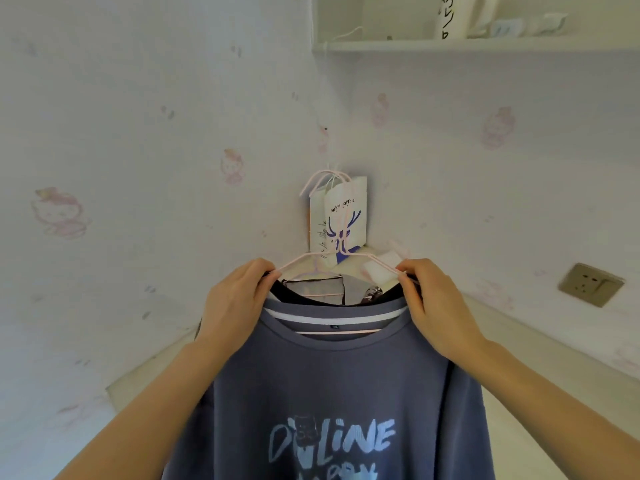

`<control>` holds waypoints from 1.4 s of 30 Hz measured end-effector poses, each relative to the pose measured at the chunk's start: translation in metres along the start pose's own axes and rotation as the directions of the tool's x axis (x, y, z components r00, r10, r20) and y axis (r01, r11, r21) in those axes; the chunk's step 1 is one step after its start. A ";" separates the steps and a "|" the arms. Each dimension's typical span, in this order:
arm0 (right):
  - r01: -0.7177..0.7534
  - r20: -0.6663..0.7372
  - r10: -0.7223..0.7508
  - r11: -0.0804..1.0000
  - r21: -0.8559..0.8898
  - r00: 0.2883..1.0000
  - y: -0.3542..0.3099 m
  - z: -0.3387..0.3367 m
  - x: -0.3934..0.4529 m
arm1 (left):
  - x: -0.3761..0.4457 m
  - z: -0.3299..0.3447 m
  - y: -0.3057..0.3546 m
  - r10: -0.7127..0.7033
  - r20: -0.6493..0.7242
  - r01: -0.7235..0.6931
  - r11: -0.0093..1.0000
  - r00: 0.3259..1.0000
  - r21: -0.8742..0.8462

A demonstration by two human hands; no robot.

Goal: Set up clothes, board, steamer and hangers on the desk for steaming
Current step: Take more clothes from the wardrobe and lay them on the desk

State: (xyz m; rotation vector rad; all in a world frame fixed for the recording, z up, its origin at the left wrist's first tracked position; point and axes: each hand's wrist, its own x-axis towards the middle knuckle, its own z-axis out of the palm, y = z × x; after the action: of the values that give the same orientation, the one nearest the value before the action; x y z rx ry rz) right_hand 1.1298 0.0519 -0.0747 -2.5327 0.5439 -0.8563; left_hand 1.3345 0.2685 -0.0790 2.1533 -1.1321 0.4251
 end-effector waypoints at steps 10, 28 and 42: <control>-0.128 0.161 0.139 0.989 -0.080 0.977 0.086 0.052 0.065 | 0.060 0.080 -0.049 -0.168 0.083 0.170 0.985 0.982 -0.023; -0.216 0.254 0.230 0.973 -0.080 0.939 0.166 0.149 0.114 | 0.027 0.162 -0.149 -0.504 0.259 0.514 0.857 0.824 0.036; -0.166 0.291 0.191 0.980 -0.108 0.937 0.222 0.226 0.202 | 0.099 0.227 -0.209 -0.565 0.246 0.514 0.823 0.788 0.243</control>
State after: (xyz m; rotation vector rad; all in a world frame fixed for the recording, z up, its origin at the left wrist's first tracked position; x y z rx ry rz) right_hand 1.3719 -0.1748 -0.2518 -2.5714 0.7069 -0.3797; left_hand 1.5586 0.1392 -0.2739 2.6279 -0.5801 -0.0931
